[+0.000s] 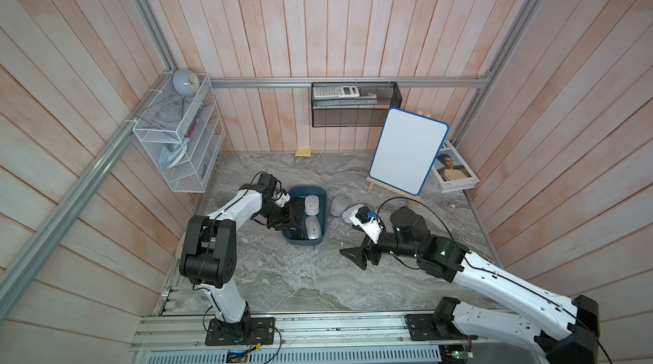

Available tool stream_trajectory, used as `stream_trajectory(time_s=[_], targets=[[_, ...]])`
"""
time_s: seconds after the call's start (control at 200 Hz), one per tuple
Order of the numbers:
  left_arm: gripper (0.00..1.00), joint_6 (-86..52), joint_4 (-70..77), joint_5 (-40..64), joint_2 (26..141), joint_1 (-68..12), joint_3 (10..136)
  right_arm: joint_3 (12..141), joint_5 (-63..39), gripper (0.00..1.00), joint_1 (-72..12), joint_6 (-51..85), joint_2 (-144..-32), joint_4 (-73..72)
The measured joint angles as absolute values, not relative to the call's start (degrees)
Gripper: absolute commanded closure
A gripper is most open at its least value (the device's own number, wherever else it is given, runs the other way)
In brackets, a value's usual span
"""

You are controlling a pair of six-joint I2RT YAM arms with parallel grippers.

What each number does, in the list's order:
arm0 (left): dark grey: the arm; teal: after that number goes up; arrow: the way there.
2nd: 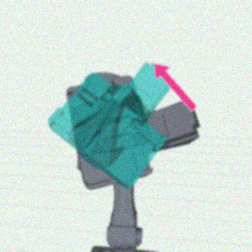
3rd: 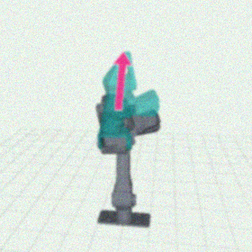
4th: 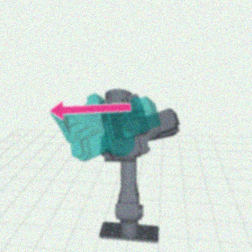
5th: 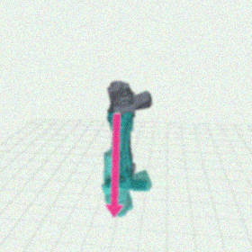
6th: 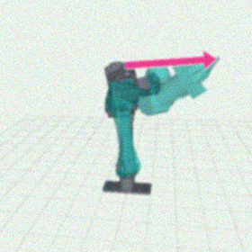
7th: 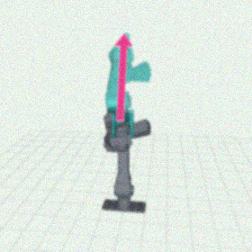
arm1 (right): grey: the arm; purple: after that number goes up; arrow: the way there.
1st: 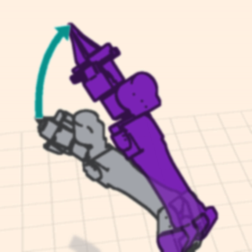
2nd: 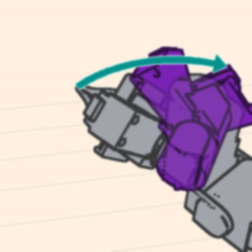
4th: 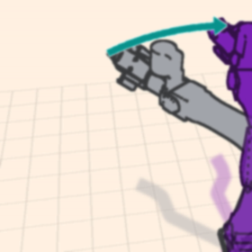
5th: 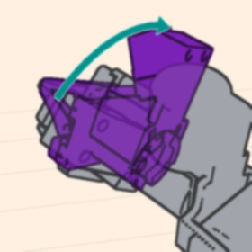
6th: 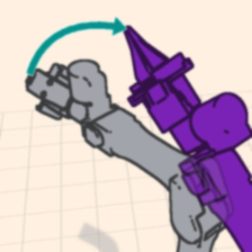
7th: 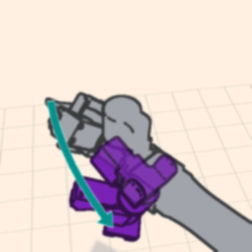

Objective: Put the mouse in the storage box
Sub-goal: Place the mouse in the storage box.

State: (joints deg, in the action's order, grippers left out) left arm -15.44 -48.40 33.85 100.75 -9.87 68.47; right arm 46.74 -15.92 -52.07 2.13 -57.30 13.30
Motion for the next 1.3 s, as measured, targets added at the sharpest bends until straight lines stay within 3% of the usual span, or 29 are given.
stream_trajectory(time_s=[0.16, 0.3, 0.55, 1.3], targets=[[0.75, -15.18, -48.86, 34.11, 102.13, -9.56, 69.65, 46.74, -15.92, 0.02, -52.07, 2.2, -57.6, 13.19], [0.55, -14.92, -49.08, 34.22, 102.63, -9.52, 70.19, 46.74, -15.92, 0.02, -52.07, 2.37, -57.6, 12.97], [0.31, -14.7, -49.25, 34.0, 103.83, -9.58, 71.75, 46.54, -15.92, 0.02, -52.07, 2.63, -57.82, 12.78], [0.25, -14.2, -58.35, 22.15, 101.41, -9.52, 80.31, 46.52, -14.37, 0.02, -52.07, 3.03, -58.19, 12.8]])
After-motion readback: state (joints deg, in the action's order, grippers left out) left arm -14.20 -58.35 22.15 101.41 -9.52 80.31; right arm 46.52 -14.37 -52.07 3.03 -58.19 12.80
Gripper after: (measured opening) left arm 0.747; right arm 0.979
